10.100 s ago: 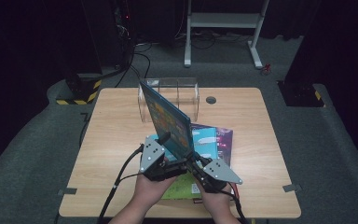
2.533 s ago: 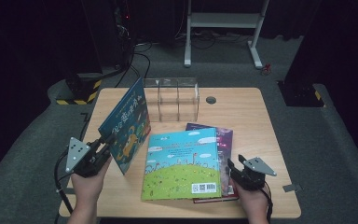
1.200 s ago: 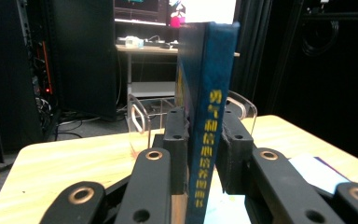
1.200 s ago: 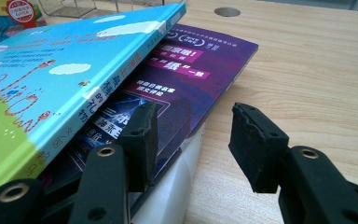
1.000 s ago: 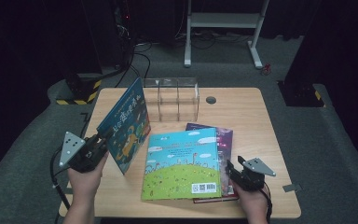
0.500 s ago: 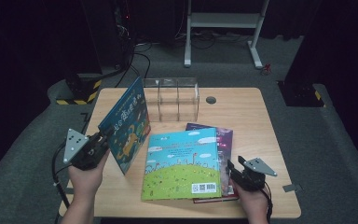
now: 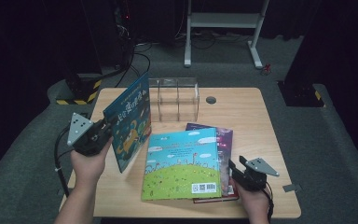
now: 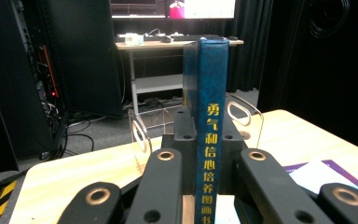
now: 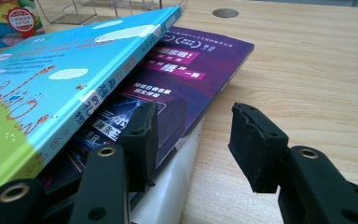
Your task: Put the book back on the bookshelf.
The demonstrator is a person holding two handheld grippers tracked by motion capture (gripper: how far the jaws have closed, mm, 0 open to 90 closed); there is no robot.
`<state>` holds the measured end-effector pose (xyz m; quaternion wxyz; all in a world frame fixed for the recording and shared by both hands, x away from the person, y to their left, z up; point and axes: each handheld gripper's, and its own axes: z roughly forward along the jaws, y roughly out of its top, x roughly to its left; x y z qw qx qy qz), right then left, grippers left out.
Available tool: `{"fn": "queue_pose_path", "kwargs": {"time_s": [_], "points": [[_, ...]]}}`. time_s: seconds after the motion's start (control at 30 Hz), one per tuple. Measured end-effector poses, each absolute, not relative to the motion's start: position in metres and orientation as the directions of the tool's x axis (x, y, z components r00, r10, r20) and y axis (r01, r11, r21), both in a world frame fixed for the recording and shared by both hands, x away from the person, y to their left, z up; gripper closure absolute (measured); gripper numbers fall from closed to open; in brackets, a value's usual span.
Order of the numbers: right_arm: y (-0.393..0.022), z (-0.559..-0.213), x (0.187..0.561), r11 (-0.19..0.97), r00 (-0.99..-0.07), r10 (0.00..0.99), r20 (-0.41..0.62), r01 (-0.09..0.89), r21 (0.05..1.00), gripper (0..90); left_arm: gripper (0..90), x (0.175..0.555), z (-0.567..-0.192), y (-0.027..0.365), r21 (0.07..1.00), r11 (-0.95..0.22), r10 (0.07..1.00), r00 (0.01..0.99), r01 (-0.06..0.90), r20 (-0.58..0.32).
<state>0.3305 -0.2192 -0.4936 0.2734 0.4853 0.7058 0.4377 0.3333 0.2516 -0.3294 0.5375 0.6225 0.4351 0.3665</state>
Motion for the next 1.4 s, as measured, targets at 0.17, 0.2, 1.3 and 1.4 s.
{"fn": "queue_pose_path", "kwargs": {"time_s": [0.17, 0.2, 1.3, 1.4], "points": [[-0.22, -0.493, 0.331, 0.144, -0.379, 0.925, 0.041, 0.447, 0.883, 51.9, 83.3, 0.341, -0.325, 0.253, 0.988, -0.017, 0.937, 0.346, 0.154, -0.037], [-0.22, -0.494, 0.331, 0.142, -0.378, 0.925, 0.043, 0.448, 0.883, 51.9, 83.3, 0.343, -0.324, 0.252, 0.988, -0.016, 0.937, 0.348, 0.155, -0.04], [-0.22, -0.494, 0.329, 0.139, -0.377, 0.925, 0.046, 0.449, 0.882, 52.2, 82.8, 0.327, -0.331, 0.26, 0.988, -0.049, 0.925, 0.381, 0.148, -0.011], [-0.219, -0.494, 0.329, 0.142, -0.378, 0.925, 0.044, 0.451, 0.881, 52.2, 82.7, 0.321, -0.337, 0.265, 0.989, -0.032, 0.926, 0.377, 0.147, -0.026]]}}
